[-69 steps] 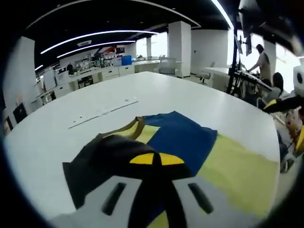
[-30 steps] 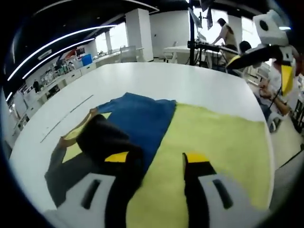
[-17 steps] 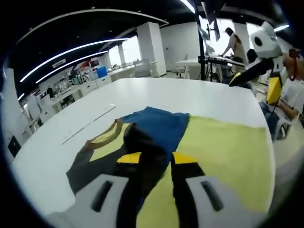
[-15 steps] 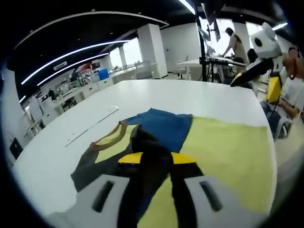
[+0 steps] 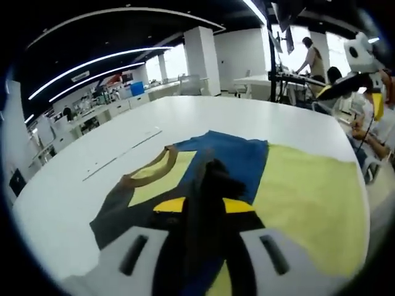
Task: Fold the garment on the visible template until the final outline fits inside the template.
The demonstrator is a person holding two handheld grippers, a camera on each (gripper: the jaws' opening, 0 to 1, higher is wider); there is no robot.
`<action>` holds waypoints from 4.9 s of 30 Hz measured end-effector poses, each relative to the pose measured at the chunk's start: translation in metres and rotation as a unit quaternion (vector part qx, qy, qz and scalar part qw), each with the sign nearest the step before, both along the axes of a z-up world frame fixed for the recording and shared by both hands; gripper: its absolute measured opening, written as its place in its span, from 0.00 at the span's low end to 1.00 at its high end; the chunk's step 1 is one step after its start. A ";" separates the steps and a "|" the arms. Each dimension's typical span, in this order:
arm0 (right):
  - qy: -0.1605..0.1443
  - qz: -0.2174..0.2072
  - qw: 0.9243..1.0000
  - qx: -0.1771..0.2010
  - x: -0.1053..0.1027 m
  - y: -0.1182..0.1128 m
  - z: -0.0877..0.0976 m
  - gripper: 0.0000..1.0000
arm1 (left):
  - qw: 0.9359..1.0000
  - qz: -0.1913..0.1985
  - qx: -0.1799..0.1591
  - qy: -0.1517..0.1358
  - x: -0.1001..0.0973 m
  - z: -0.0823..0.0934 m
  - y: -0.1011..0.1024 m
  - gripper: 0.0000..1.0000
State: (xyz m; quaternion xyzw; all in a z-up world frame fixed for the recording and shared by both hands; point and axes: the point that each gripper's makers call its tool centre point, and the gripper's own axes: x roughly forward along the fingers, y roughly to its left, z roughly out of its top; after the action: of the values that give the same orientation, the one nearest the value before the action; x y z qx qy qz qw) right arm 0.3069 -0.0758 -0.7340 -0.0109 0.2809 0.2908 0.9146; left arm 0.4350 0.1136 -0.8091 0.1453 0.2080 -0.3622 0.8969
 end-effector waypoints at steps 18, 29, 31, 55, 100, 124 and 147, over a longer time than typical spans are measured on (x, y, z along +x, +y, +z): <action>0.008 -0.017 1.000 0.002 -0.002 -0.005 -0.004 1.00 | 0.997 -0.049 -0.036 0.047 0.000 0.011 -0.029 0.00; 0.004 -0.017 1.000 0.009 -0.005 -0.004 -0.003 0.99 | 0.988 -0.067 -0.074 0.114 -0.019 0.041 -0.057 0.00; 0.004 -0.019 1.000 0.011 -0.006 -0.005 -0.003 0.99 | 0.984 -0.064 -0.086 0.143 -0.020 0.043 -0.061 0.00; 0.014 -0.025 1.000 0.009 -0.014 -0.008 -0.014 0.98 | 0.956 -0.044 -0.128 0.259 -0.026 0.030 -0.126 0.00; 0.000 0.007 1.000 0.005 0.000 0.004 -0.003 1.00 | 0.987 -0.022 -0.103 0.119 -0.008 0.039 -0.098 0.99; -0.011 0.047 0.999 -0.009 0.024 0.020 -0.004 0.99 | 0.996 0.034 -0.062 0.054 -0.025 0.059 0.039 0.84; -0.032 0.056 0.998 -0.017 0.034 0.022 -0.007 0.91 | 0.992 0.111 -0.009 0.061 -0.048 0.016 0.139 0.40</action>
State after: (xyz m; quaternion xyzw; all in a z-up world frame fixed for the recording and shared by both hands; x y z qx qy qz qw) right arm 0.3412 -0.0534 -0.7407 -0.0516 0.2554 0.3365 0.9049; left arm 0.3869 0.2529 -0.7932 0.0906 0.2740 -0.2709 0.9183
